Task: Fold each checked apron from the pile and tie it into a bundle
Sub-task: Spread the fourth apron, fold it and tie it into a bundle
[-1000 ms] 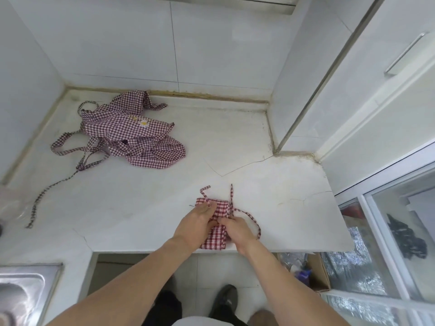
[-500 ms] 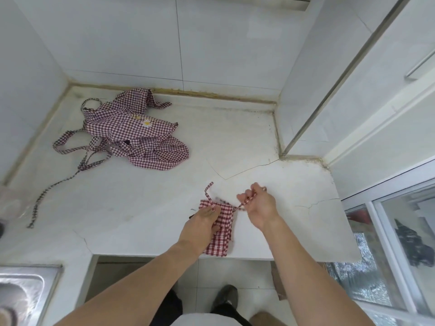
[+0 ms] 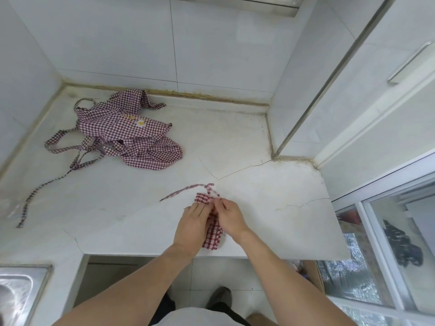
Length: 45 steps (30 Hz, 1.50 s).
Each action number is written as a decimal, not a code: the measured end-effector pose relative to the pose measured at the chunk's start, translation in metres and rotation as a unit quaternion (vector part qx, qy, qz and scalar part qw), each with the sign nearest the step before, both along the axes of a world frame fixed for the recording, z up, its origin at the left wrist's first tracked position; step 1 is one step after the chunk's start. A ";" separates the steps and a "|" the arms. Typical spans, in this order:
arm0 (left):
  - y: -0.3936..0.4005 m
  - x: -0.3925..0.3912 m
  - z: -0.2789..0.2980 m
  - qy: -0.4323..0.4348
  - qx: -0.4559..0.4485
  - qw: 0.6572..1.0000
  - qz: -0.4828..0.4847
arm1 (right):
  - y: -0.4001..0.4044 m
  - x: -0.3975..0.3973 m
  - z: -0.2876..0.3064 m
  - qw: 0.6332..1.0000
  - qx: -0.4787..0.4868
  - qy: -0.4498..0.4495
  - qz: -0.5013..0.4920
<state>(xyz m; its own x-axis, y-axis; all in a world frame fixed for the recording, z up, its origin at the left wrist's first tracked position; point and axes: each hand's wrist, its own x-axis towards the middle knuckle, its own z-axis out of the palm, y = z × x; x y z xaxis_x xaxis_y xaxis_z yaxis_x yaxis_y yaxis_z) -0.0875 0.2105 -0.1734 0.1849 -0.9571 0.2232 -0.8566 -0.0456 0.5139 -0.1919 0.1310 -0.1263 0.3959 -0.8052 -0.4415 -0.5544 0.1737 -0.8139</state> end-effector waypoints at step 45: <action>0.018 0.078 0.051 0.101 0.428 0.896 0.070 | 0.008 0.030 -0.020 0.999 0.019 0.021 -0.038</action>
<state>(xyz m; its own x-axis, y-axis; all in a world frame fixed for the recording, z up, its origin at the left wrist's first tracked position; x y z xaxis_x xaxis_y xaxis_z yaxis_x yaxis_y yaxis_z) -0.0093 0.2286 -0.1224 0.2701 -0.7267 -0.6316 -0.7058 -0.5957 0.3835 -0.1621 0.1393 -0.1462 0.3143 -0.8147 -0.4873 -0.5715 0.2475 -0.7824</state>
